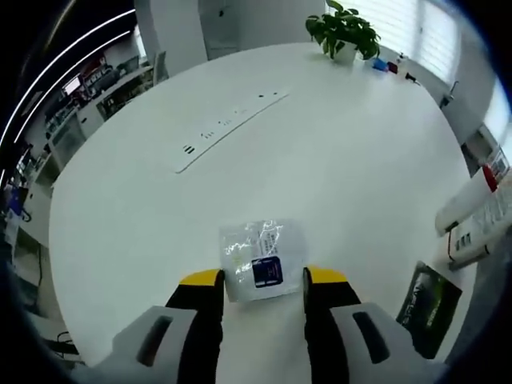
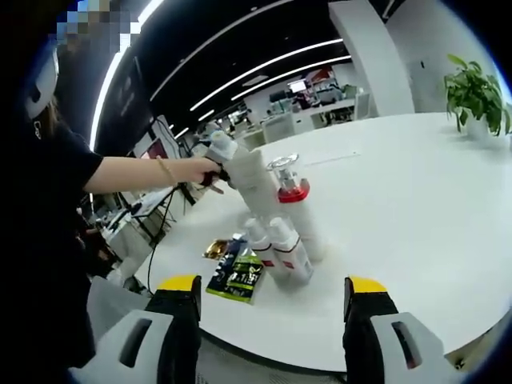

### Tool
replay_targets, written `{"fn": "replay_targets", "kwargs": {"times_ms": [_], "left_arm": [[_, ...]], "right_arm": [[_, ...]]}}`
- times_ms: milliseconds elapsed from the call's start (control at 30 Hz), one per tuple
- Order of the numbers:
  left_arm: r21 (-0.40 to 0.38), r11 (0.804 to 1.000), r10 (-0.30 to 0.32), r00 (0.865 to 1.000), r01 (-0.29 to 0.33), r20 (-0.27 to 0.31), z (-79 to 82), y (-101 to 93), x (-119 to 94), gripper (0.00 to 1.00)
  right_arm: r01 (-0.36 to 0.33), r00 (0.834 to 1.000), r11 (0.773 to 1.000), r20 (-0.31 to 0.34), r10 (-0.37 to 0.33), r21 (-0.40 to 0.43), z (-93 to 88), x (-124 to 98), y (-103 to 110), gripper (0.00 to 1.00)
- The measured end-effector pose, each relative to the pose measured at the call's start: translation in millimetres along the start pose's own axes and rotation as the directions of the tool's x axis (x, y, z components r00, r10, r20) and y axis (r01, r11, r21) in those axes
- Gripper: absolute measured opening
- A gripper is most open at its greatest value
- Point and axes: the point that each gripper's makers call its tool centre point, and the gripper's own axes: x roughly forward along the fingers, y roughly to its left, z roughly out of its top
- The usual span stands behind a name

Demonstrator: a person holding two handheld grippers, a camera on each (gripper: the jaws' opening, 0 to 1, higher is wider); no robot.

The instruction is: Arrange the skincare products in the storage area until every visible bottle or jar stands upright without overlapping.

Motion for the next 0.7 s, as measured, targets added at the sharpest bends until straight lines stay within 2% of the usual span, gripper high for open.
{"fn": "replay_targets", "kwargs": {"times_ms": [133,300,367,700], "left_arm": [[0.015,1.0,-0.007,1.0,0.007,0.011,2.0,-5.0,-16,0.37],[0.022,1.0,-0.013,1.0,0.013,0.016,-6.6,-13.2,-30,0.37],[0.024,1.0,-0.013,1.0,0.013,0.014,-7.0,-10.2,-30,0.37],[0.02,1.0,-0.001,1.0,0.0,0.015,-32.5,-16.1,-55,0.37]], "right_arm": [[-0.008,1.0,1.0,-0.001,0.008,-0.005,-0.6,0,0,0.77],[-0.03,1.0,1.0,-0.006,0.03,-0.011,-1.4,0,4,0.77],[-0.035,0.999,0.999,-0.009,0.035,-0.016,-1.9,0,5,0.77],[-0.069,0.998,0.997,-0.004,0.069,-0.033,-1.5,0,10,0.77]]}}
